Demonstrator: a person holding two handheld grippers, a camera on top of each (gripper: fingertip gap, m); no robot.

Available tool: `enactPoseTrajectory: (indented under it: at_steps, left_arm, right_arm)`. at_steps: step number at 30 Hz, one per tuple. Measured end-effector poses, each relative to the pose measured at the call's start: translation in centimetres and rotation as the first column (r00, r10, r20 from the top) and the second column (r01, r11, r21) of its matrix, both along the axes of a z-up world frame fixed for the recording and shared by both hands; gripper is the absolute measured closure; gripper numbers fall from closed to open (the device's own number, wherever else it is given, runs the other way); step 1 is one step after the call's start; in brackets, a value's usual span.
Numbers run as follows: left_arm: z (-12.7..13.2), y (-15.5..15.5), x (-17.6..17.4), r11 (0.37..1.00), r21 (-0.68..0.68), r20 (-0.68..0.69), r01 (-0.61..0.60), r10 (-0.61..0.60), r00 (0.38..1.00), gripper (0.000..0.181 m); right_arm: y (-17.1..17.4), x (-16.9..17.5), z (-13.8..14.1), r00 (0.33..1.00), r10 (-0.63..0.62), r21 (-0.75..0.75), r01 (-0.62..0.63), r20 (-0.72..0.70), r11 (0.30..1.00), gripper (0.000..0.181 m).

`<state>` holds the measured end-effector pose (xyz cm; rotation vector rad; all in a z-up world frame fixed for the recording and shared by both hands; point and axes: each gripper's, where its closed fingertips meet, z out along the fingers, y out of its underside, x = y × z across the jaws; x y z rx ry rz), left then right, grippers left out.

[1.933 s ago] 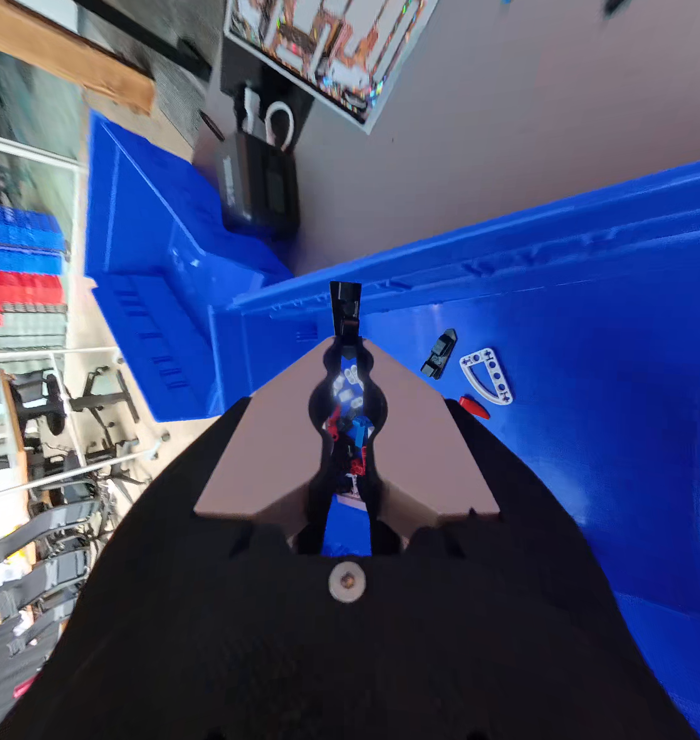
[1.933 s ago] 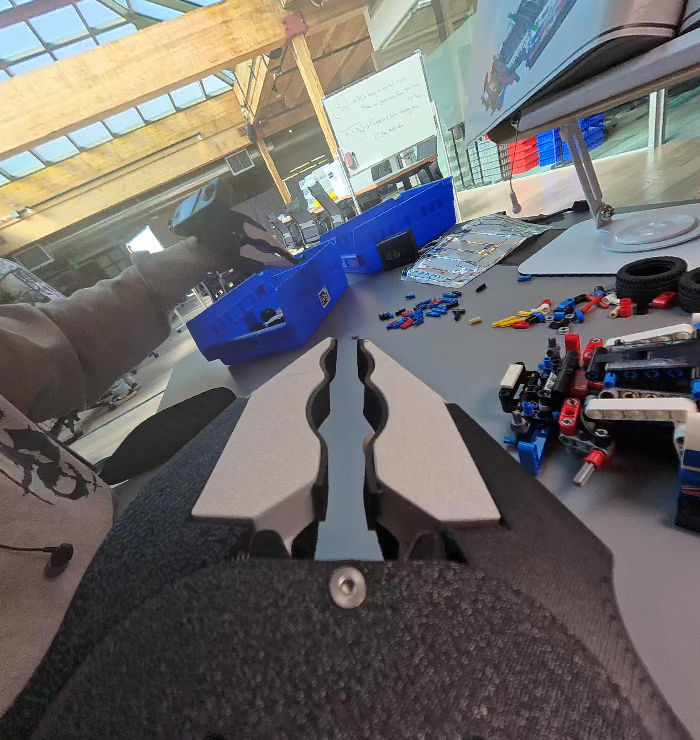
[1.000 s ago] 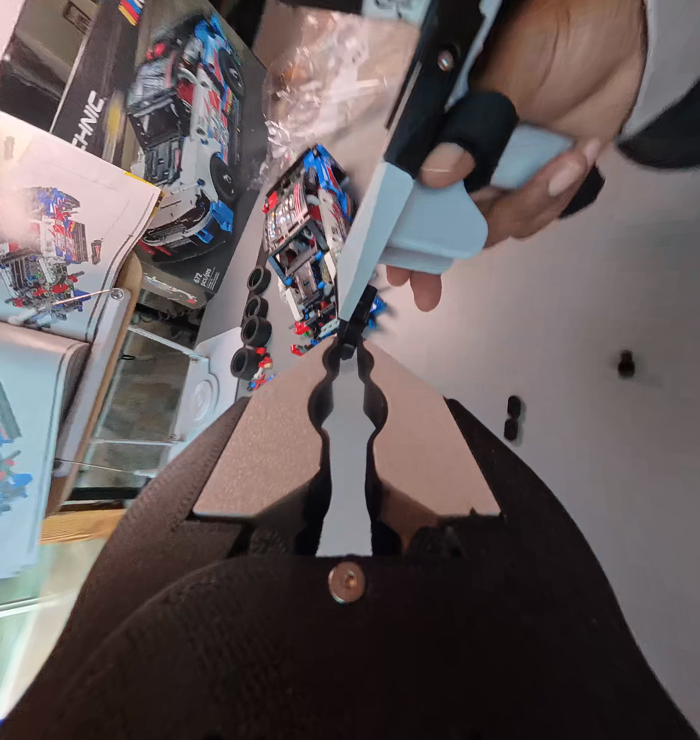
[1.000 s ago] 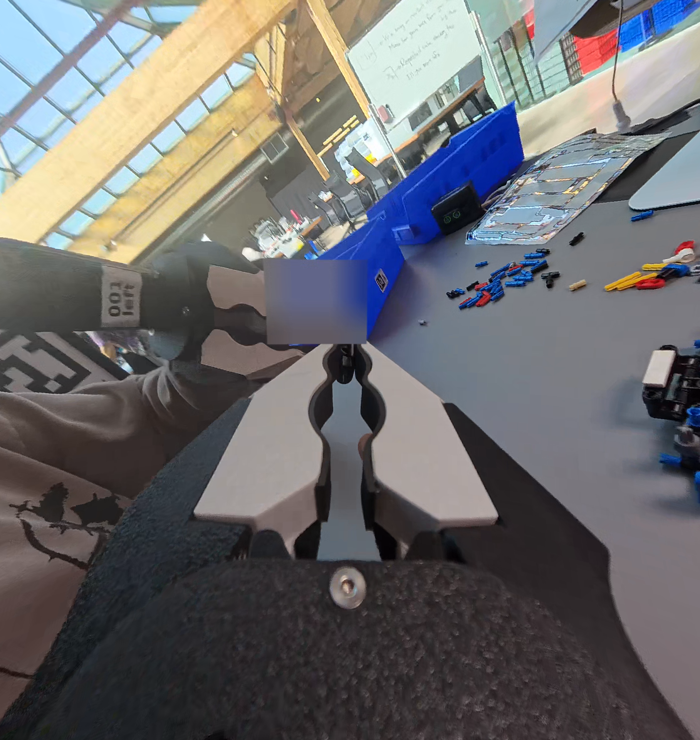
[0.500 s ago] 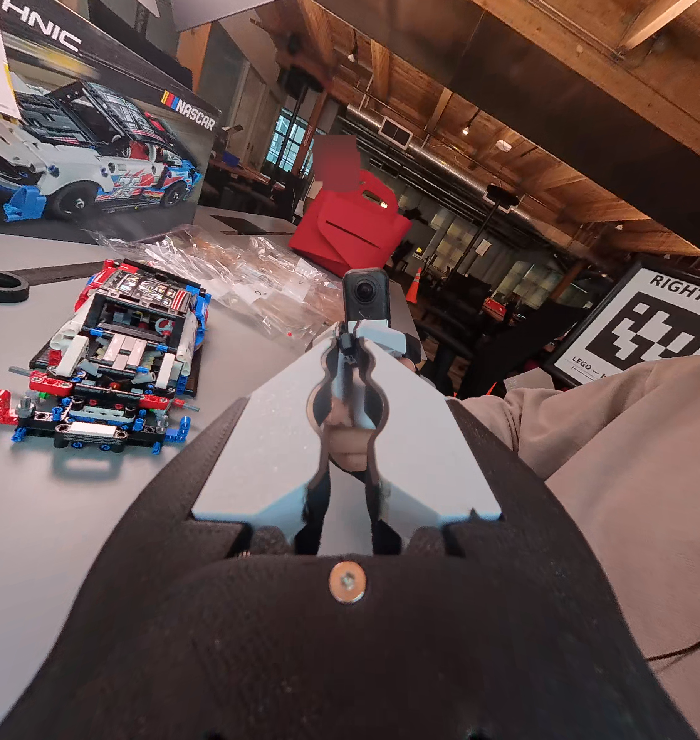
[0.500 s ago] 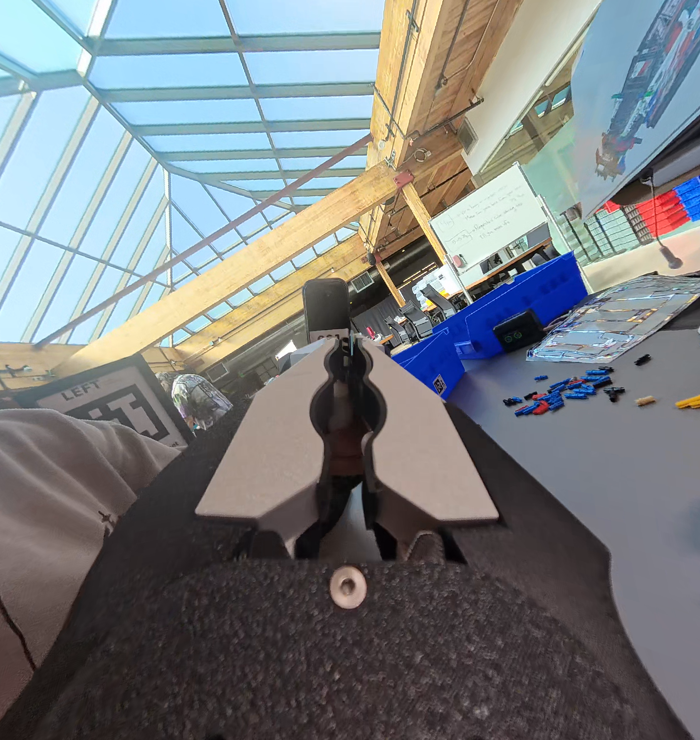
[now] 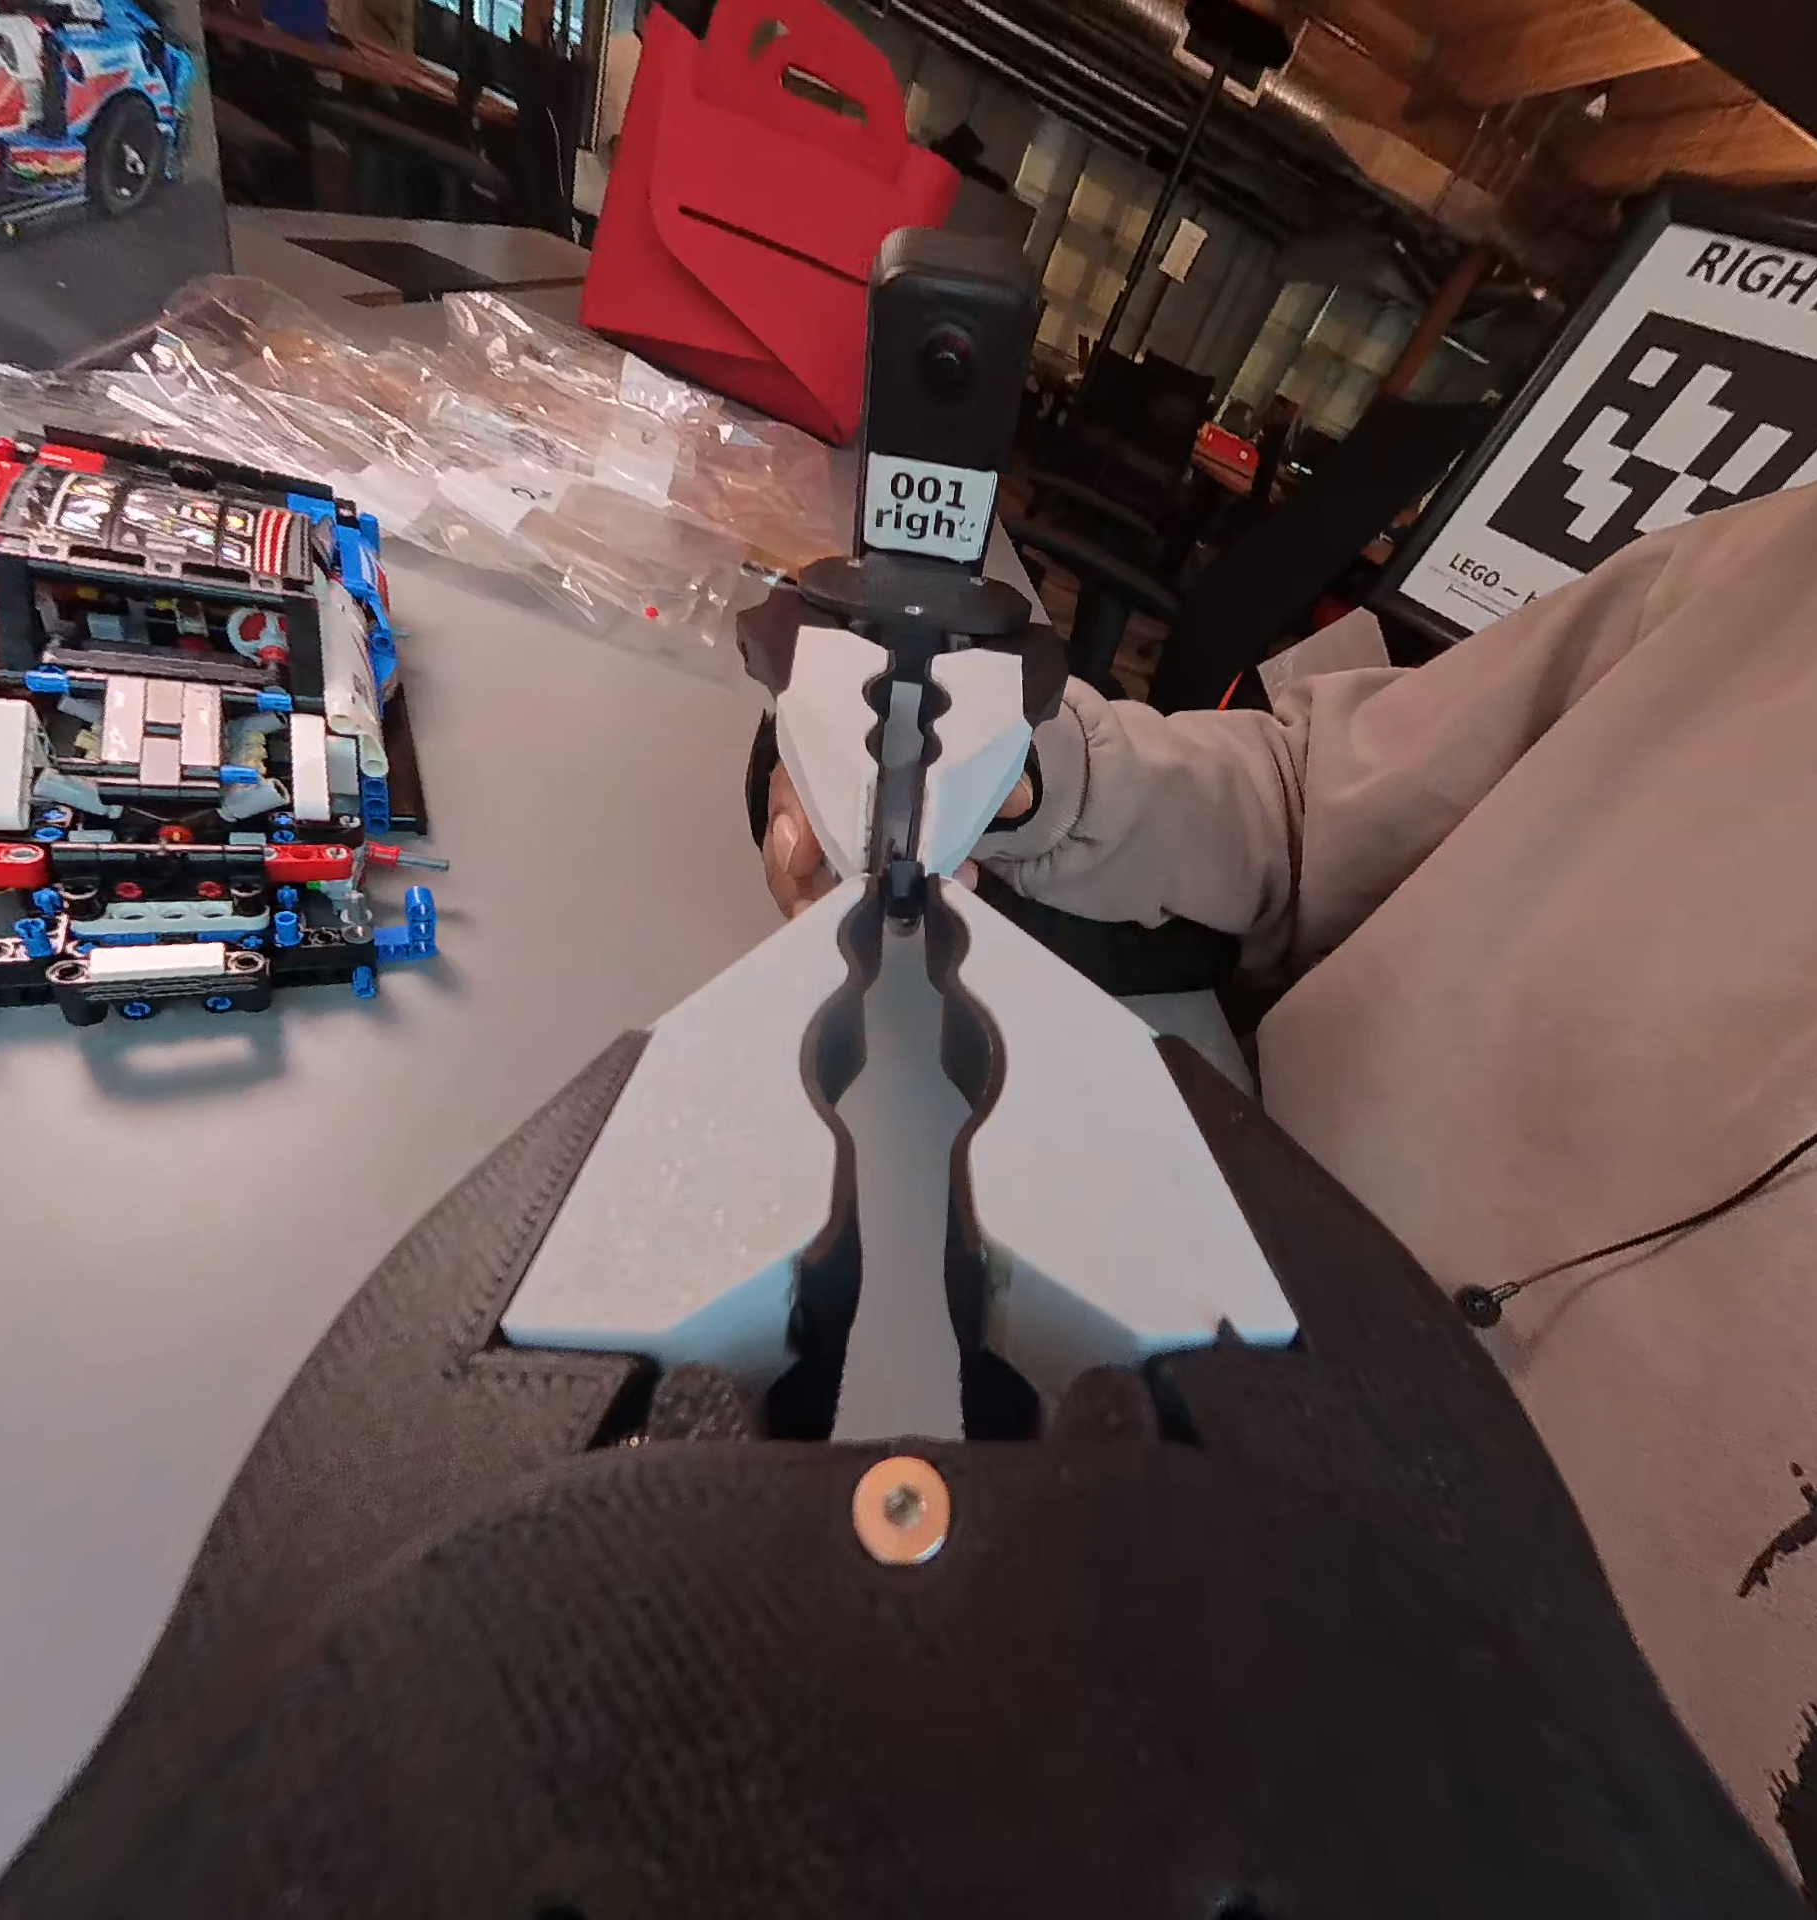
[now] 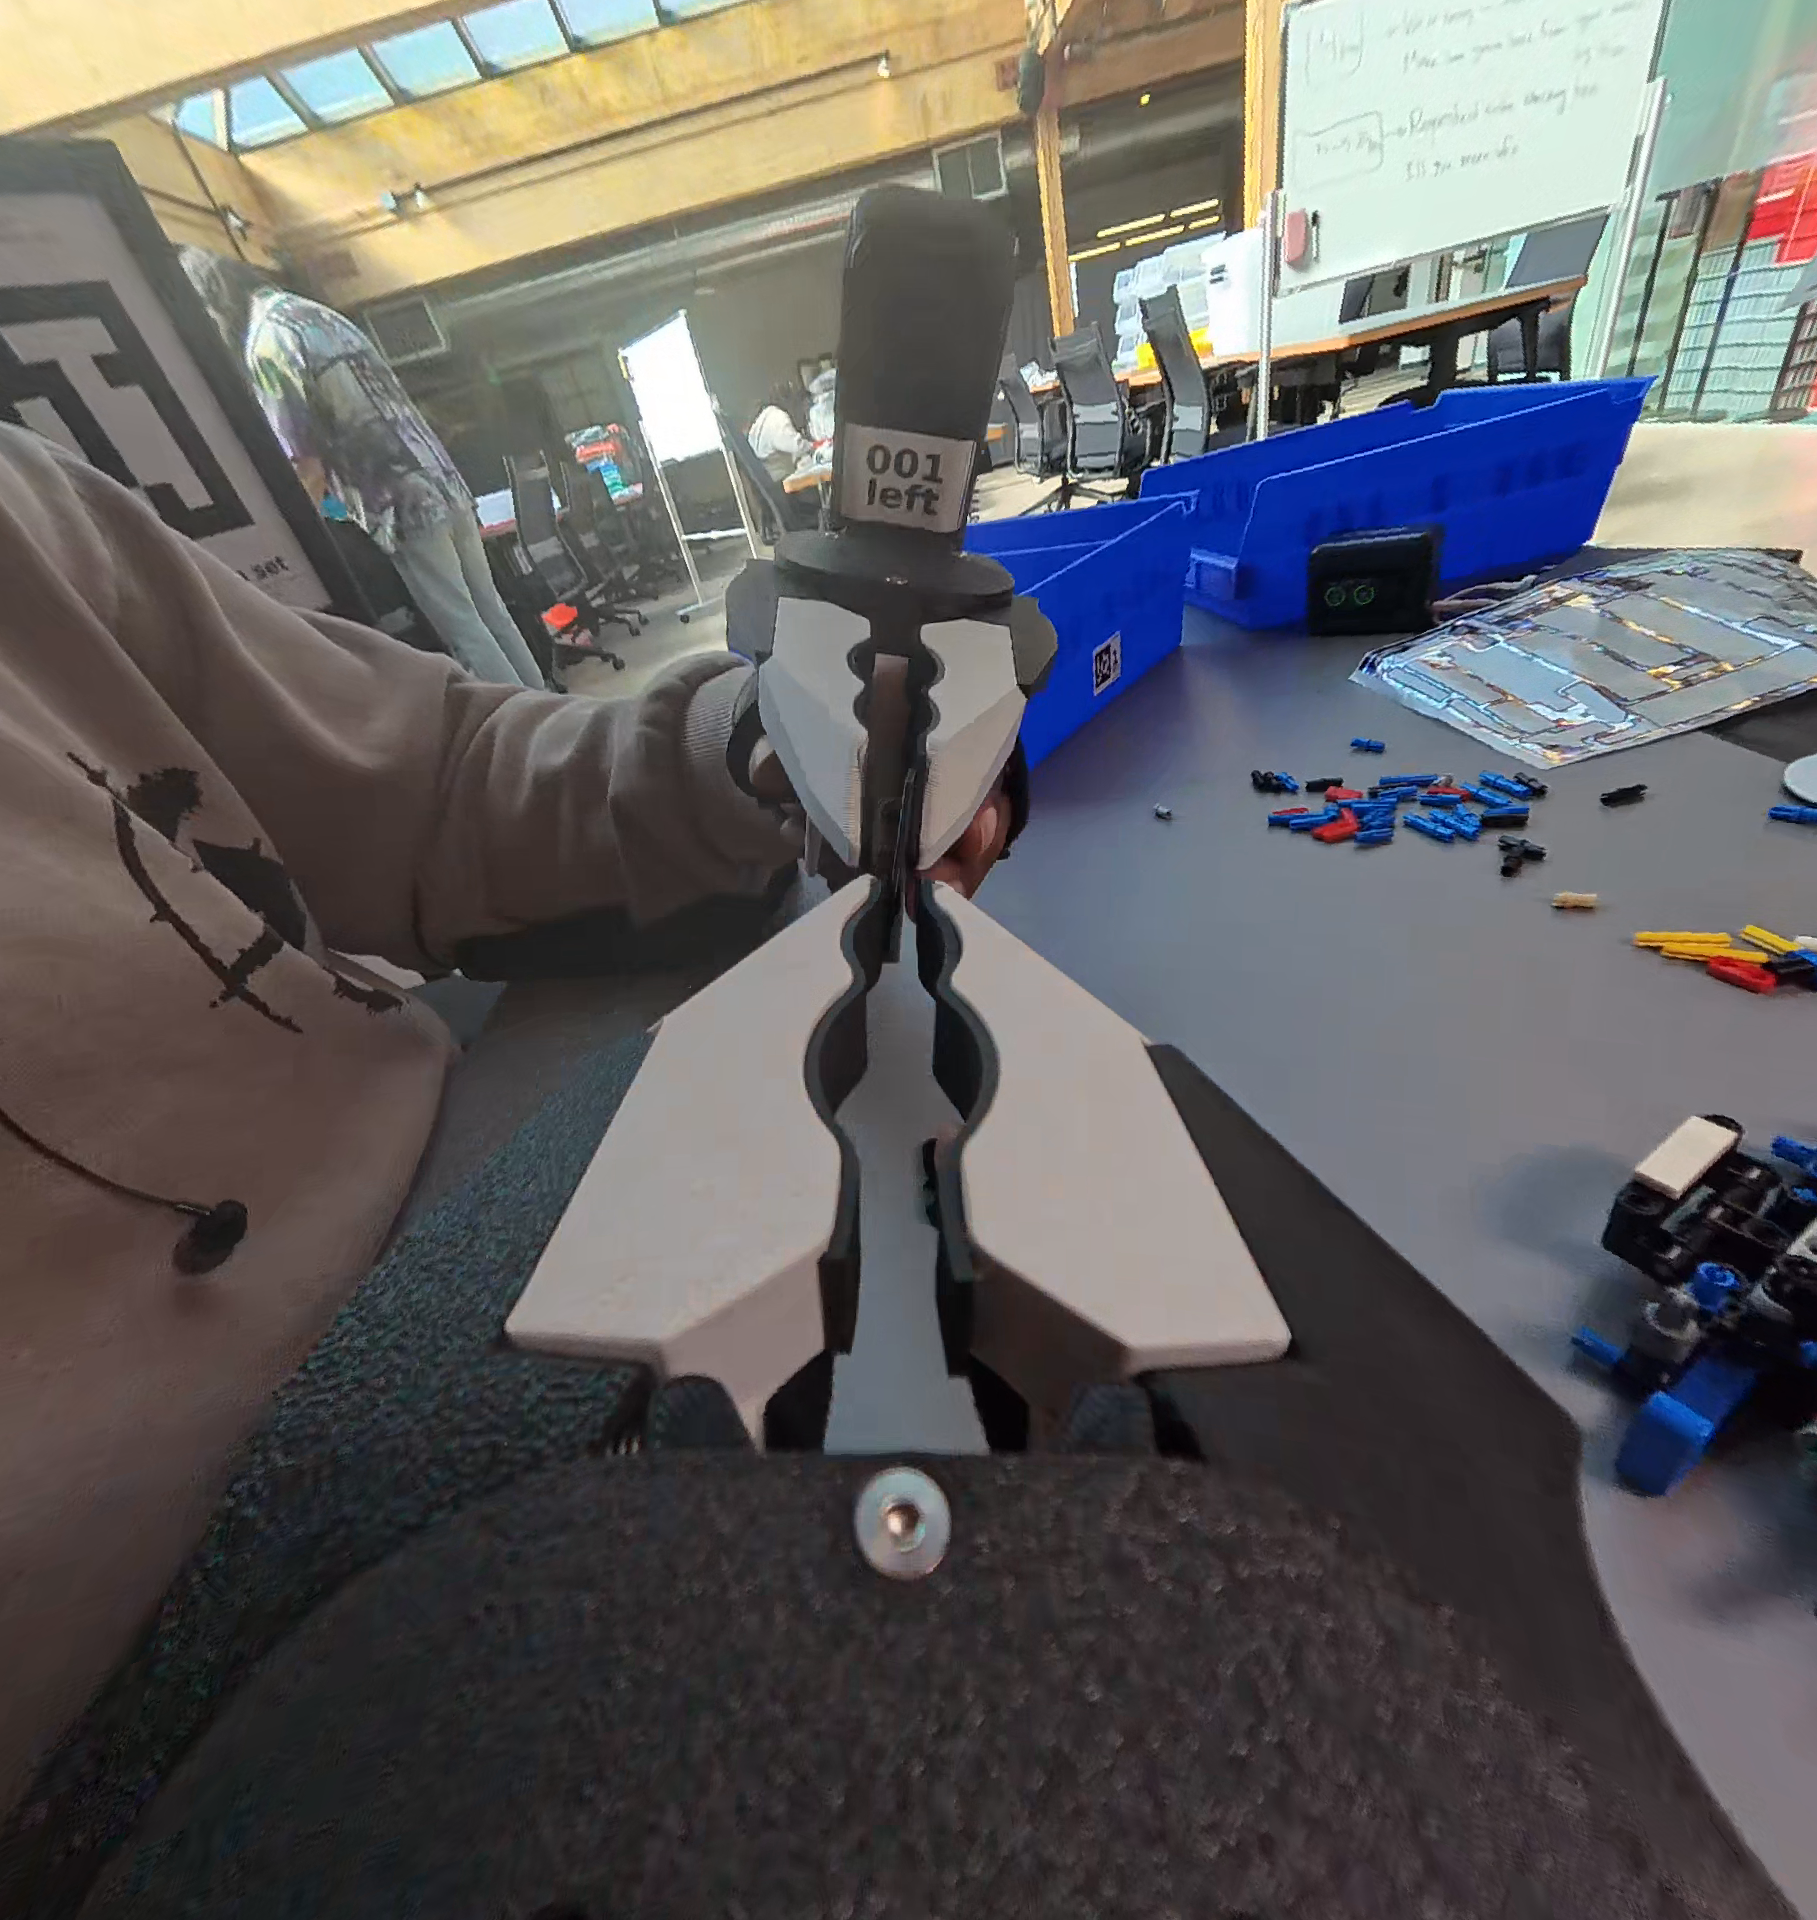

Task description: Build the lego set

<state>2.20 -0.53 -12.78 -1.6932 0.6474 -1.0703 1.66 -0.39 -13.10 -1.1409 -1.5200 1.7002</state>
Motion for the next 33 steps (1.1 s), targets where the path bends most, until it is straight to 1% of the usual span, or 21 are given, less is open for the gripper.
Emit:
enactPoseTrajectory:
  at_steps: [4,6,12,14,16,20,22,27,33]
  left_arm:
    - [-1.3,-0.5,0.3,0.999,-0.023,-0.071,0.026,-0.028,0.997,0.176]
    - [-1.5,-0.5,0.2,0.999,-0.025,-0.082,0.025,-0.027,0.996,0.175]
    - [-1.3,-0.1,0.1,1.0,-0.025,-0.032,-0.017,0.016,0.999,0.175]
    - [-1.2,-0.1,-0.2,0.999,-0.032,0.019,-0.028,0.029,0.999,0.174]
    - [-0.5,0.2,-0.9,0.998,-0.03,0.081,-0.054,0.056,0.995,0.167]
    - [1.2,0.7,-2.8,0.995,-0.006,0.194,-0.103,0.102,0.976,0.167]
    - [1.1,0.9,-3.1,0.992,-0.011,0.199,-0.124,0.123,0.972,0.168]
    - [0.9,0.8,-2.4,0.993,-0.015,0.208,-0.117,0.117,0.971,0.167]
    - [1.1,0.7,-1.4,0.991,-0.001,0.218,-0.134,0.131,0.967,0.162]
  right_arm:
    - [-1.0,-0.2,-1.6,0.998,0.029,0.042,-0.031,0.054,0.999,0.18]
    - [-1.0,-0.3,-1.9,0.998,0.026,0.058,-0.029,0.059,0.998,0.18]
    - [-0.6,-0.5,-1.8,0.999,-0.003,0.047,0.001,0.043,0.999,0.181]
    - [-0.5,-0.6,-1.7,0.999,-0.009,0.025,0.008,0.034,1.0,0.181]
    - [-0.2,-0.7,-1.0,1.0,-0.017,-0.047,0.017,0.004,0.999,0.181]
    - [1.0,-0.4,0.6,0.998,-0.032,-0.187,0.022,-0.052,0.982,0.181]
    - [1.2,-0.3,0.8,0.998,-0.031,-0.213,0.018,-0.059,0.977,0.181]
    - [1.2,-0.2,1.2,0.997,-0.024,-0.254,0.006,-0.069,0.967,0.181]
    - [0.7,-0.5,0.5,0.999,-0.025,-0.208,0.015,-0.042,0.978,0.181]
